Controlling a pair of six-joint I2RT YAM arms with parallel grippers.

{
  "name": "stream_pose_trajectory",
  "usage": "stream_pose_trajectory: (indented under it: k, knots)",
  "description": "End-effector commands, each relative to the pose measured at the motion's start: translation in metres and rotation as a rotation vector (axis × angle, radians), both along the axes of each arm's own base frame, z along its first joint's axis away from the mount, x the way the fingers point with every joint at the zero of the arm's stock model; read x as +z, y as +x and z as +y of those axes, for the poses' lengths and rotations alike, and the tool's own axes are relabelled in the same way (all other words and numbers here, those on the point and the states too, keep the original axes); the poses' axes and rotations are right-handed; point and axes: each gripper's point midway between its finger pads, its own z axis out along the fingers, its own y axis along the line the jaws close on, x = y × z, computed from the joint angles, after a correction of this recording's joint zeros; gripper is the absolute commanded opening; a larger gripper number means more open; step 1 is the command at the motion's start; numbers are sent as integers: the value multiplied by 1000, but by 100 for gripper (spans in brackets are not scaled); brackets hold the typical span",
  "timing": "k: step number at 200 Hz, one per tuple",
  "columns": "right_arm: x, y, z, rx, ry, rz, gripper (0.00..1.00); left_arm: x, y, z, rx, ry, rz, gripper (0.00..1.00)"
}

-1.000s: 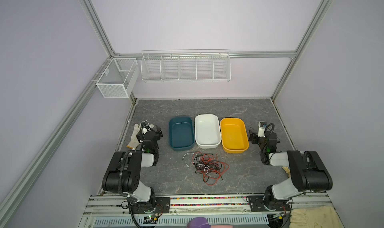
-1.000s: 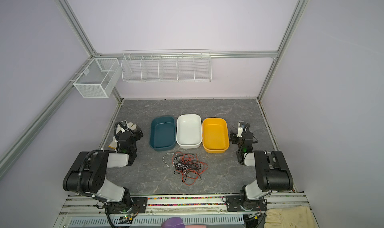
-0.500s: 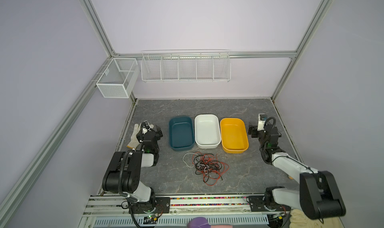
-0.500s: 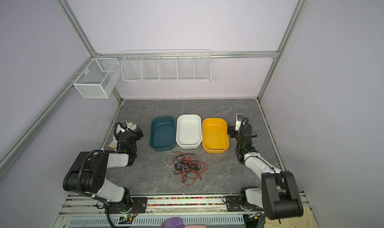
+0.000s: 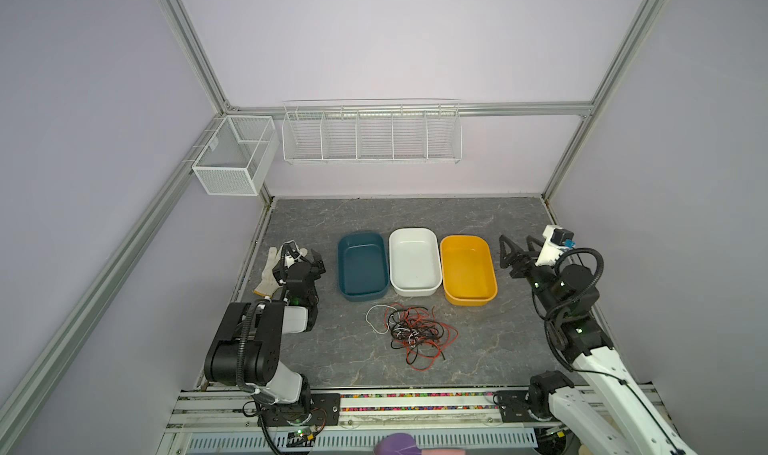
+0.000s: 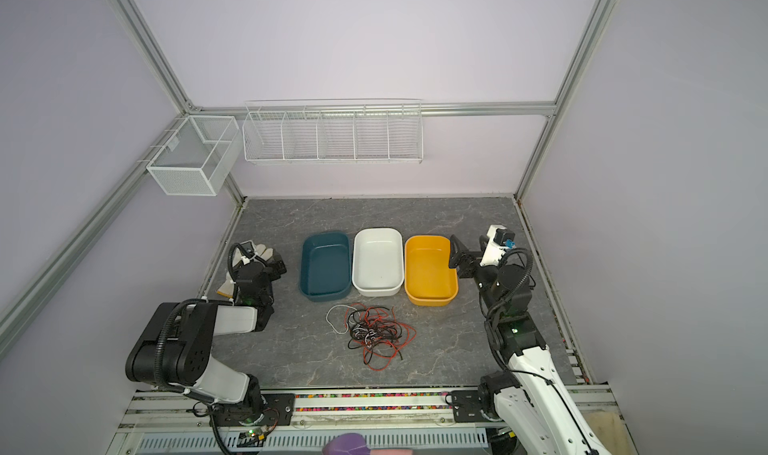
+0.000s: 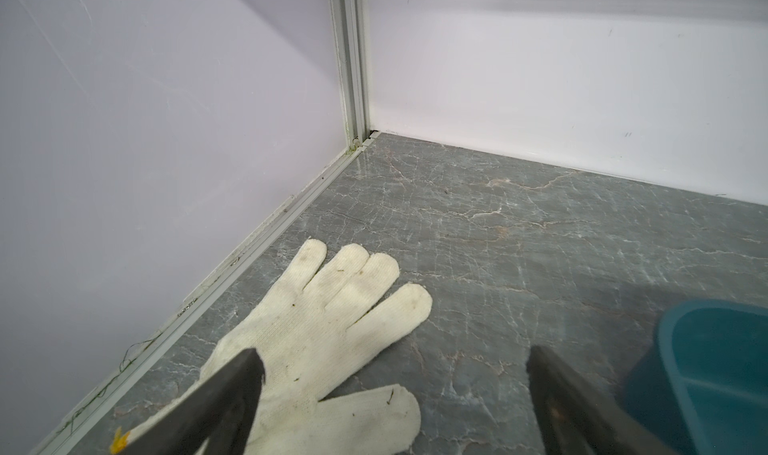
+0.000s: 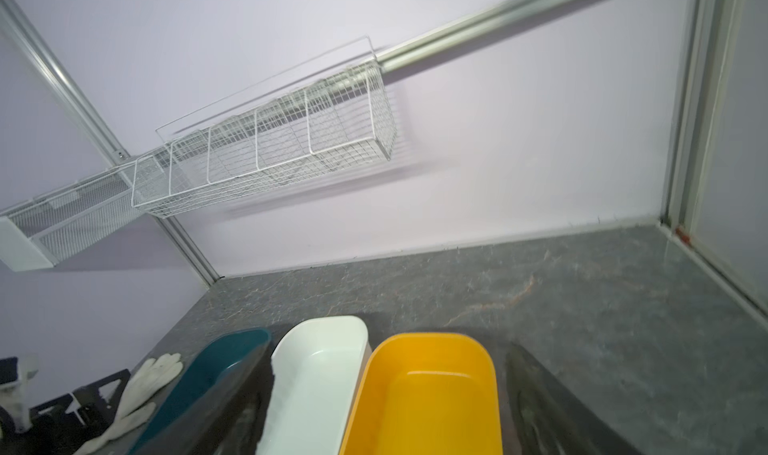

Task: Untangle the cables
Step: 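Reach both grippers down toward the tangled red, black and white wires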

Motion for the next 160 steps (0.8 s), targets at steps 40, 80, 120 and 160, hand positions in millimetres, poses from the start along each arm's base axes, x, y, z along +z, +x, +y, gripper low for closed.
stream_pose_trajectory:
  k: [40,80,120,160]
  knots:
    - [-68,-25,47,191,-14,467,88,48,-1,-1,21,8,55,99]
    - [-101,-70,68,268,-112,589,88,120,-26,-10,36,-316,-8,99]
    - [-139,-118,85,388,-182,690,92,153,-72,-39,-150,-557,5,99]
    - [-177,-147,103,491,-237,778,97,145,-107,-73,-345,-606,92,99]
